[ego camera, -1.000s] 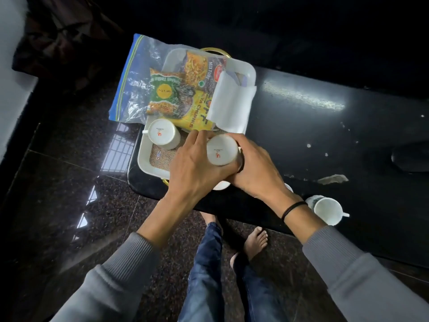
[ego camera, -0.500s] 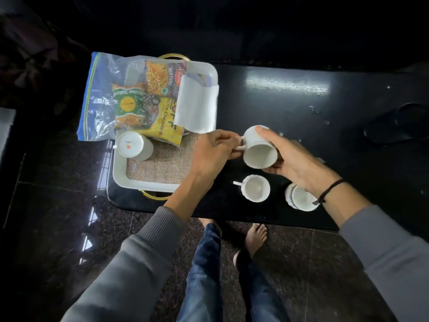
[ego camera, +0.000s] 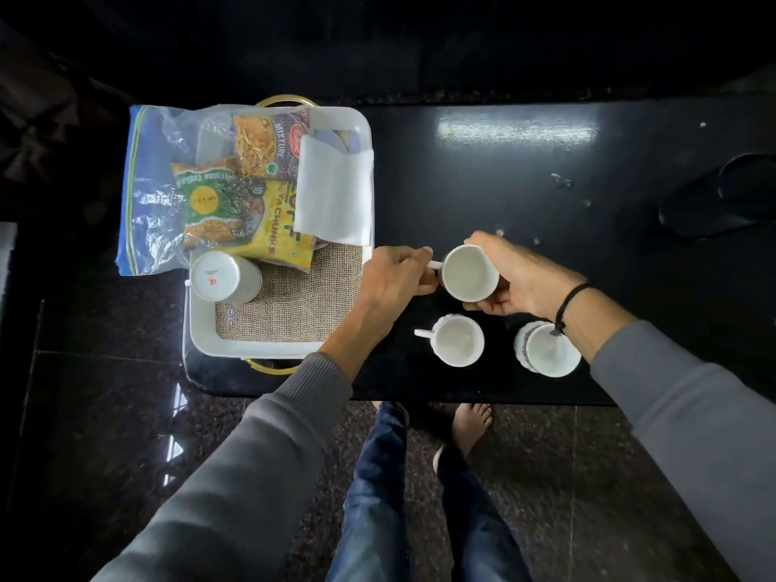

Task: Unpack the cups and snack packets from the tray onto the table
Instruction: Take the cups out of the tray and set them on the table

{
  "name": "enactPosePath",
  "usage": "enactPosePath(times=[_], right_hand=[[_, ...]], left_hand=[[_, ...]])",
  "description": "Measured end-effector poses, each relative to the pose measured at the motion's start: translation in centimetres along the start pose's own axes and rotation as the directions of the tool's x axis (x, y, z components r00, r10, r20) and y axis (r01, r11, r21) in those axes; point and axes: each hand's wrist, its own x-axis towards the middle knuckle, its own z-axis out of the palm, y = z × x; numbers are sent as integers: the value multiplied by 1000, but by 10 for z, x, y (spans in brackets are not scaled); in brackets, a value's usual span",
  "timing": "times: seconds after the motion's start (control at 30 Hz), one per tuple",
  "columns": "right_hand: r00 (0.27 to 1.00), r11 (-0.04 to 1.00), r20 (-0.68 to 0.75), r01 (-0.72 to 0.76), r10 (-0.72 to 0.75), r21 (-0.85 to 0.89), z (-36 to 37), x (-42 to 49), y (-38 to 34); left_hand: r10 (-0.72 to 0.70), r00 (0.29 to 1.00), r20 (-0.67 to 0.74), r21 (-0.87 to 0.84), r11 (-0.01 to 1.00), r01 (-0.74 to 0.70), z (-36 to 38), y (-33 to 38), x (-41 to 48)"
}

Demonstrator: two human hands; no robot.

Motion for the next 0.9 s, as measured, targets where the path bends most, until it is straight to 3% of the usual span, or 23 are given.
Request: enactPosePath(times=[0.57,0.67,0.77,0.9], right_hand=[[990,993,-131,31,-46,-113,5,6,0],[953,949,-254,81,-164,-306,4,-2,0],[883,800,-299,130,-363,-586,3,-16,-5],[813,682,-292,166,-503,-712,11,-34,-18]], left_hand=[[-40,999,-12,7,999,40,-2,-21,13],[-35,999,-15,60,998,36,-3,-18,11],[-8,999,-43,150,989,14,-8,-13,4],[69,994,-83,246,968,-46,-21,1,-12]])
